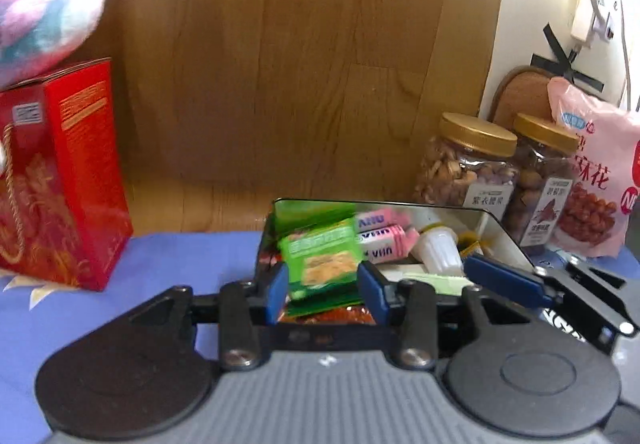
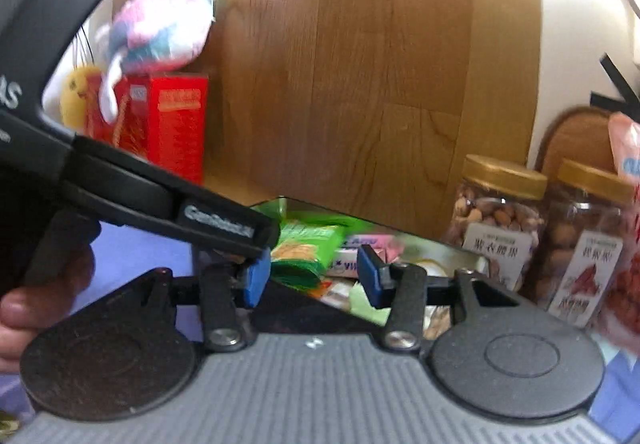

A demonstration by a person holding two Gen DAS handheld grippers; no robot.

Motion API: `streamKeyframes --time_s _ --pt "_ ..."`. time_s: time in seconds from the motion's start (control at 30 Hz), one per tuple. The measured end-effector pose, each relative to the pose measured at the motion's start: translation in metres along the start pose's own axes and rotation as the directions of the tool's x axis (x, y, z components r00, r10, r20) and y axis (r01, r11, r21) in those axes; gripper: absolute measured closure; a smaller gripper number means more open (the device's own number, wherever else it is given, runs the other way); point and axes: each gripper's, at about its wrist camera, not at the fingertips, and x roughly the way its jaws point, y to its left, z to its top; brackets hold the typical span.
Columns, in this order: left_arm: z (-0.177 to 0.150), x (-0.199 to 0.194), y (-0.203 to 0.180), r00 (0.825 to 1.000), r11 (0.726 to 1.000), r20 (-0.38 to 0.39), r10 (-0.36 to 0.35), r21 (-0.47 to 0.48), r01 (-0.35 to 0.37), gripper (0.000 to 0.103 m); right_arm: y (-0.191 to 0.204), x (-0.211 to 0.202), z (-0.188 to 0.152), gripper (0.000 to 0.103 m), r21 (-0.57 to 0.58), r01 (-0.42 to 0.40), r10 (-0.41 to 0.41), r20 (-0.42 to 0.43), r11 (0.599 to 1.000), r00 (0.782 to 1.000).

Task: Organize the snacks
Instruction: 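Drop the cracker packet into the tin from the left tool, then grasp the translucent green candy packet with the left tool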

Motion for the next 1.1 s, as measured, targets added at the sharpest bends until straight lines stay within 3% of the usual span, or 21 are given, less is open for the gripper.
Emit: streamKeyframes --time_s 0.2,0.37,0.43,0.6,0.83,1.1 --pt "-0.015 -0.048 -0.005 0.999 0.999 0.039 -0.032 -0.008 0.032 0.064 0.004 -0.045 -0.015 0.052 0.07 -0.034 0.035 -0.014 0.997 0.999" --pt "-0.054 -0.087 -0.021 0.997 0.995 0.024 0.079 0.065 -0.08 0.064 0.02 -0.076 -0.042 0.051 0.141 -0.07 0.083 -0.085 0.988 0.993" --pt "-0.068 -0.098 -0.021 0.996 0.994 0.001 0.092 0.062 -0.092 0.064 0.024 -0.087 -0.053 0.05 0.177 -0.063 0.082 -0.101 0.982 0.992" --pt "-0.094 -0.115 -0.028 0.994 0.992 -0.03 0.105 0.068 -0.103 0.064 0.027 -0.109 -0.068 0.05 0.252 -0.012 0.046 -0.129 0.968 0.991" --pt "-0.112 -0.133 -0.033 0.993 0.991 -0.033 0.111 0.077 -0.108 0.061 0.011 -0.134 -0.073 0.048 0.414 0.064 -0.014 -0.122 0.908 0.992" --pt "-0.123 -0.147 -0.024 0.991 0.989 -0.025 0.129 0.072 -0.127 0.06 0.024 -0.141 -0.077 0.046 0.417 0.022 0.039 -0.137 0.909 0.99"
